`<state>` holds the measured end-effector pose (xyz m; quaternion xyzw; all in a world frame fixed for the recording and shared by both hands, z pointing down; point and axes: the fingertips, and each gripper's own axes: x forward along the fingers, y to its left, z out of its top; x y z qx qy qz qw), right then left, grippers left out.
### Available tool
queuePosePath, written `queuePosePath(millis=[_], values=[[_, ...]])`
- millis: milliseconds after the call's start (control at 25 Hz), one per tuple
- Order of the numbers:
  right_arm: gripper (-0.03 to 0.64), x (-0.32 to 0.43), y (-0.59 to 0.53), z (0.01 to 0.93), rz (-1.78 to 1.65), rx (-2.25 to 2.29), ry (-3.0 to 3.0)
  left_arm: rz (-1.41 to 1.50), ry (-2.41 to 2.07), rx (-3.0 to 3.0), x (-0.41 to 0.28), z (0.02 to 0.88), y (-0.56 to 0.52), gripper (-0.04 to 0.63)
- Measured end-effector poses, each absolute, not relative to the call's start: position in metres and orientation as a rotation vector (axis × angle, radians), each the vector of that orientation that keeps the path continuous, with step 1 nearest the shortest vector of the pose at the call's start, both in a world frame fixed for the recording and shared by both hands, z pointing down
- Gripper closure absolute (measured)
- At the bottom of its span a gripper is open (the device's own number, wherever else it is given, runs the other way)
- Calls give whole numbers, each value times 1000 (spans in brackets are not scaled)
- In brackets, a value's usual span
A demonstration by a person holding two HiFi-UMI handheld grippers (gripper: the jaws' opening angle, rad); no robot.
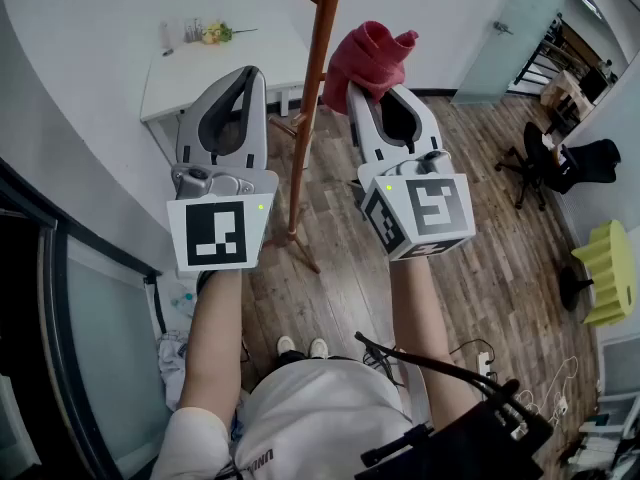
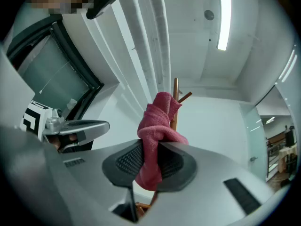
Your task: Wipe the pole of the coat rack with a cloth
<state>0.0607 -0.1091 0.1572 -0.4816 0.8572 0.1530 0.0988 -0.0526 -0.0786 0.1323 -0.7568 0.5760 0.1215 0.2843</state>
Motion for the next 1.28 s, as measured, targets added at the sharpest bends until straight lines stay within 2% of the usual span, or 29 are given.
queuePosePath(millis=[1280], values=[[538,56,-126,147,486,-1491,2456,353,1536,-2112,-66,154,-89,581]])
